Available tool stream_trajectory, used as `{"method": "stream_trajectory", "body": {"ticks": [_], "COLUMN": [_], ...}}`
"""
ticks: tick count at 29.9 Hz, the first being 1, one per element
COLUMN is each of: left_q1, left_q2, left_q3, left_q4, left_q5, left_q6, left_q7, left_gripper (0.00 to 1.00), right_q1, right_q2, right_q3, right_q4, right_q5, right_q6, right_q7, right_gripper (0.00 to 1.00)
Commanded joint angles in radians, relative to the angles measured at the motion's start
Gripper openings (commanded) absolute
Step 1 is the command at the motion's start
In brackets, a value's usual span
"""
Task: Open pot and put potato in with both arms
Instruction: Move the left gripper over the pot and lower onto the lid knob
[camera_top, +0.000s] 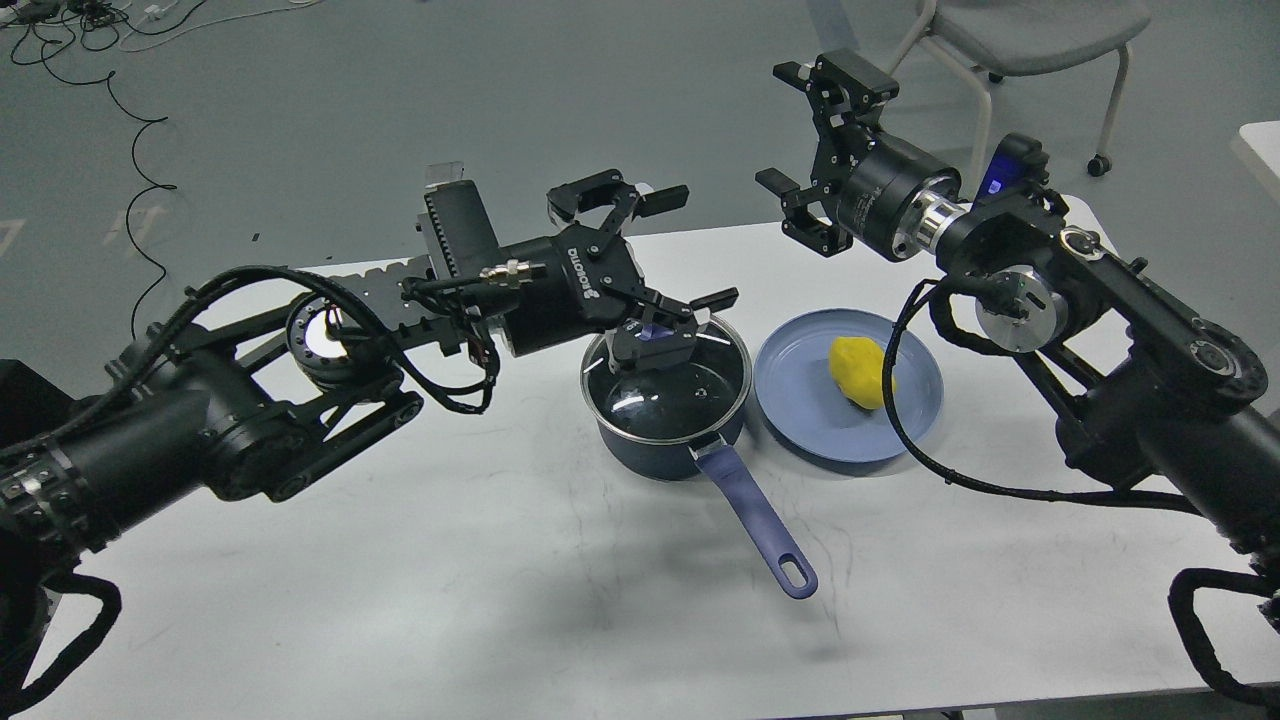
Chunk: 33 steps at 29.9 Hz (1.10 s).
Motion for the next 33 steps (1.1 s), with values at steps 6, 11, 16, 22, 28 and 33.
{"method": "stream_trajectory", "body": {"ticks": [6, 11, 16, 22, 28, 33], "left_q1": [0.001, 0.005, 0.018, 0.025, 0.053, 0.071], "left_q2": [-0.049, -0.092, -0.129, -0.133, -0.133, -0.129], "left_q3": [0.023, 0.023, 0.025, 0.028, 0.029, 0.031], "left_q4": [0.005, 0.020, 0.115, 0.212, 0.237, 0.246], "left_q5": [0.076, -0.002, -0.128, -0.179, -0.171, -0.163], "left_q6": [0.001, 0.000, -0.005, -0.002, 0.012, 0.026], "left_q7": [-0.005, -0.001, 0.002, -0.001, -0.007, -0.007], "left_gripper": [0.98, 0.98, 0.98, 0.98, 0.98, 0.98], "right_q1": [0.000, 0.000, 0.000, -0.047, -0.103, -0.143], "right_q2": [-0.015, -0.031, -0.060, -0.095, -0.095, -0.095], "right_q3": [-0.002, -0.004, 0.004, 0.076, 0.197, 0.241], "right_q4": [-0.002, -0.002, -0.016, -0.042, -0.066, -0.117], "right_q5": [0.000, -0.002, -0.002, 0.003, 0.138, 0.138], "right_q6": [0.000, 0.002, 0.024, 0.081, 0.109, 0.146], "right_q7": [0.000, 0.000, 0.000, 0.008, 0.001, 0.001], "right_gripper": [1.00, 1.00, 1.00, 1.00, 1.00, 1.00]}}
